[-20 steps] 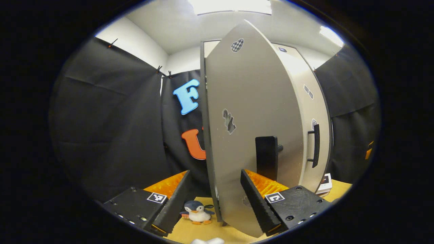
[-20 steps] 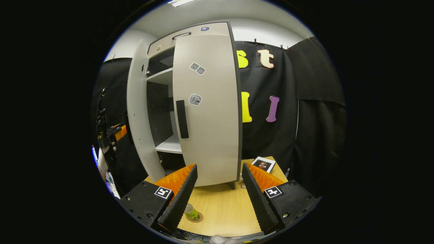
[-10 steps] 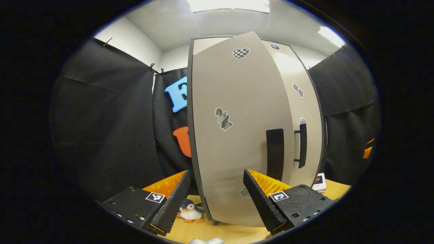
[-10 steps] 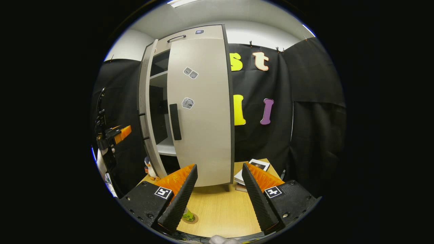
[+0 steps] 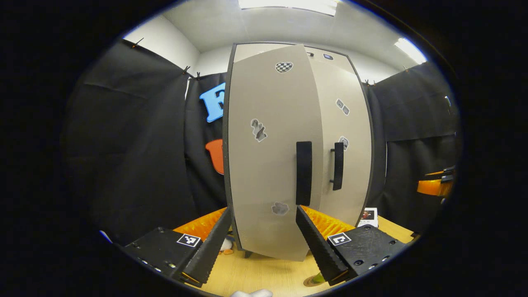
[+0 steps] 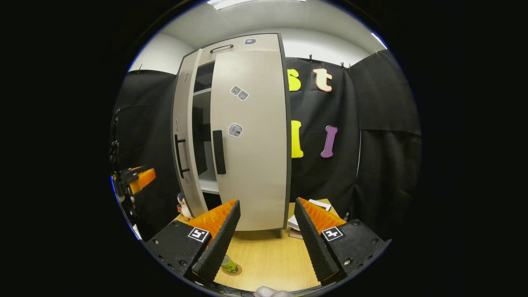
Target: Grasp the bottle in the cabinet with the left hand and place it on the coaster, then close the right door with the right hand and the left door with the left hand.
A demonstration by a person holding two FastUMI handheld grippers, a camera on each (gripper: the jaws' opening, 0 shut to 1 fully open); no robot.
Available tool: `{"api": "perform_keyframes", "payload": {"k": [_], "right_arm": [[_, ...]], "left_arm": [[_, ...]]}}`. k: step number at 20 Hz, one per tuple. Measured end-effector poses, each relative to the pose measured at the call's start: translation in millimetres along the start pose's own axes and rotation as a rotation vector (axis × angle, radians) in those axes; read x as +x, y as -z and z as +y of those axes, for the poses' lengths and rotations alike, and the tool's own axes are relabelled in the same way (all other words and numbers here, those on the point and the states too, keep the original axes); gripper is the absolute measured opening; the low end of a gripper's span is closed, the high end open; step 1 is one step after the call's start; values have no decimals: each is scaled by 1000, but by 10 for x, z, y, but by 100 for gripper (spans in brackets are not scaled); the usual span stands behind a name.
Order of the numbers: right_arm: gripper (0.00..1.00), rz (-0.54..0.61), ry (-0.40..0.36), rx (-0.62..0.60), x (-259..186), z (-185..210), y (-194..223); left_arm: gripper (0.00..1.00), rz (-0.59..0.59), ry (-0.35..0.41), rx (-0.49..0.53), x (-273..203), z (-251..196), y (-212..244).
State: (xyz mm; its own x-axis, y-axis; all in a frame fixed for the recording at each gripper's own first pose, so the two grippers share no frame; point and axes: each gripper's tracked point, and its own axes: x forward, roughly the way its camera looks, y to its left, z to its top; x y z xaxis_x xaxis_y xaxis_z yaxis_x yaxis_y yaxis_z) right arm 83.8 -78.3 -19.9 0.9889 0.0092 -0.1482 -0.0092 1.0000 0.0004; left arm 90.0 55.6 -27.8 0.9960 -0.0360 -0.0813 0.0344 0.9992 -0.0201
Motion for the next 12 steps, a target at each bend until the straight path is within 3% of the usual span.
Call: {"api": "perform_keyframes", "payload": {"k": [4, 12], "right_arm": [[82, -14, 19, 3, 13, 31, 6], [82, -41, -14, 2, -16, 335, -39]], "left_arm": [[96, 35, -23, -11, -243, -16, 205], [96, -7, -20, 2, -372, -87, 96]]}}
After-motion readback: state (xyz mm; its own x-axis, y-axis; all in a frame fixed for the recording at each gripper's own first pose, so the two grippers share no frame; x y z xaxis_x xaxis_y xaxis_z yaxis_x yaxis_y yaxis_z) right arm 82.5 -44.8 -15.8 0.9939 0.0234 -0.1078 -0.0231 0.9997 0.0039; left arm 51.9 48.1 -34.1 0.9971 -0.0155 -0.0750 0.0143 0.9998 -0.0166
